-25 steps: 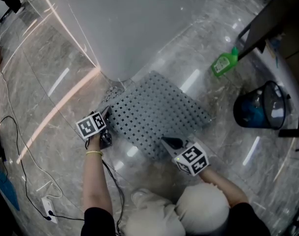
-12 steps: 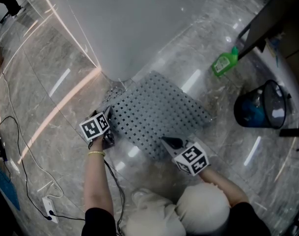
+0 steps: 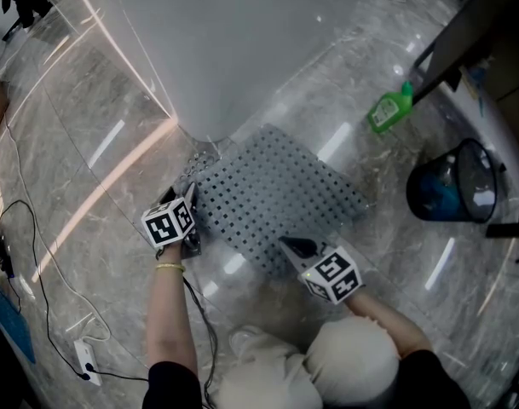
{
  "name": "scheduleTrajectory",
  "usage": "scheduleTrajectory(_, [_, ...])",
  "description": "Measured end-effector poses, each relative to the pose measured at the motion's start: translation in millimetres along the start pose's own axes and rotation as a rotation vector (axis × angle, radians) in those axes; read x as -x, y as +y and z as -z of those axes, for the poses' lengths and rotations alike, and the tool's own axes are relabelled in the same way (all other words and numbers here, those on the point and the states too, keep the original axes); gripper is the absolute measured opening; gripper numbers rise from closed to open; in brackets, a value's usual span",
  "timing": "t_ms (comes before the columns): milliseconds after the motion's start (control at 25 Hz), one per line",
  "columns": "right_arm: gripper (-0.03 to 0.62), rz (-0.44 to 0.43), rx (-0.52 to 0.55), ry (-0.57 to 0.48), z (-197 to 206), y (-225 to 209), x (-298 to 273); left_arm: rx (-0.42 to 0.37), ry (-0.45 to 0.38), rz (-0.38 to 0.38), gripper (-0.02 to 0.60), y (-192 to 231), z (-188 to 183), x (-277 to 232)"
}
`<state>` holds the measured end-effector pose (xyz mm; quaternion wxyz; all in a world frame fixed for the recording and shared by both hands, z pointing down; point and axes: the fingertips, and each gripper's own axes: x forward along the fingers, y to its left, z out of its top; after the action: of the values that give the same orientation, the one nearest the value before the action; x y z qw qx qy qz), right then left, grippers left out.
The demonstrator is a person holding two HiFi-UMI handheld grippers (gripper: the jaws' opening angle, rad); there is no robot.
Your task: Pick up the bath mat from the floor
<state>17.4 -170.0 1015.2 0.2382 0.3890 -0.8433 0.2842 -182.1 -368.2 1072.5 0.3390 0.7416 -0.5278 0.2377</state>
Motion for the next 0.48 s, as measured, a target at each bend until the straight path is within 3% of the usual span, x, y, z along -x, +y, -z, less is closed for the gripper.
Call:
scheduleTrajectory(320, [0.011,-0.002,0.003,-0.012,-2.3,0.9,1.7,0.028,-0.030,0.036,0.105,-15.5,-9.9,8.2])
scheduleTrajectory(480, [0.011,-0.002,0.007,-0.018,-3.1,1.4,3.4,0.001,-0.045,0.046,0.072,-23.0,-13.2,12.2])
